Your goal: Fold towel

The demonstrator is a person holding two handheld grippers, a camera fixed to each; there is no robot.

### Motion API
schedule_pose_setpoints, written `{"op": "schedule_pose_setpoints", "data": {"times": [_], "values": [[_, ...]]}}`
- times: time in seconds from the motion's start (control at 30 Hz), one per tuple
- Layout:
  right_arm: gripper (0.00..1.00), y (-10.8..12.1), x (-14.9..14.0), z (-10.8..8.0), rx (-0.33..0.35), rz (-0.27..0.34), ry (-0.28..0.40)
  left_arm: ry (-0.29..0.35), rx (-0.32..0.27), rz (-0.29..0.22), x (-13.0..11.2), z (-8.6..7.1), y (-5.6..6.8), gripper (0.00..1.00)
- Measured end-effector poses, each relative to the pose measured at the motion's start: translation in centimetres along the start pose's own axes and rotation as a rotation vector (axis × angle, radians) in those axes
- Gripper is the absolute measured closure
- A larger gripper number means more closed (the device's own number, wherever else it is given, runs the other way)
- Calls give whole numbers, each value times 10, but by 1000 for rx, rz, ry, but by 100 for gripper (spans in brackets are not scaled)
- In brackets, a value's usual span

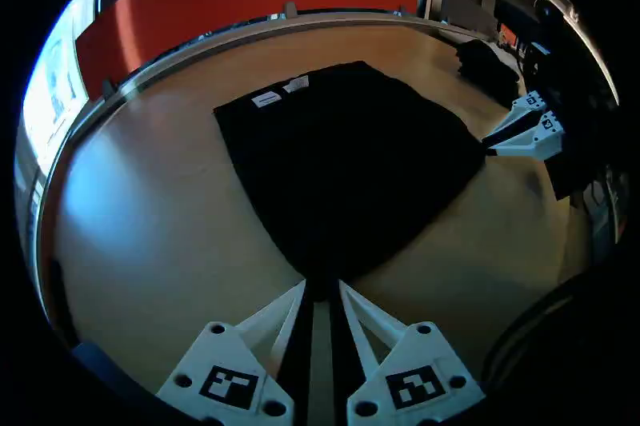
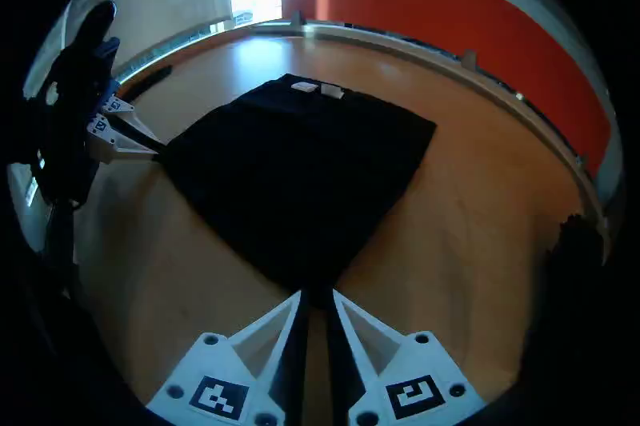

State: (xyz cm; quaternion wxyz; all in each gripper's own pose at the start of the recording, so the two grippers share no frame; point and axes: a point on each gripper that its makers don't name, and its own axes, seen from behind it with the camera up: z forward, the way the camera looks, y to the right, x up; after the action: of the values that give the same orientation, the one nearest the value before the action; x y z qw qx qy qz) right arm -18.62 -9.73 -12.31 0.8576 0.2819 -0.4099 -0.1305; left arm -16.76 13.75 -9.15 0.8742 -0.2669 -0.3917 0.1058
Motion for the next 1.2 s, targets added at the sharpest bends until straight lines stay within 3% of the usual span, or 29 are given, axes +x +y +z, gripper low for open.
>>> {"op": "schedule_pose_setpoints", "data": {"times": [0.17,0.57,0.97,1.2], "values": [[88,-2,8,-4,1,0,21,2,-10,-52,1,-1,0,89],[88,-2,28,-18,-14,-3,57,13,-23,-70,12,-14,4,91],[88,-5,31,-19,-10,-2,60,-17,23,9,3,-5,-1,98],[88,-7,32,-20,-10,2,63,-24,7,2,4,-5,3,100]]}}
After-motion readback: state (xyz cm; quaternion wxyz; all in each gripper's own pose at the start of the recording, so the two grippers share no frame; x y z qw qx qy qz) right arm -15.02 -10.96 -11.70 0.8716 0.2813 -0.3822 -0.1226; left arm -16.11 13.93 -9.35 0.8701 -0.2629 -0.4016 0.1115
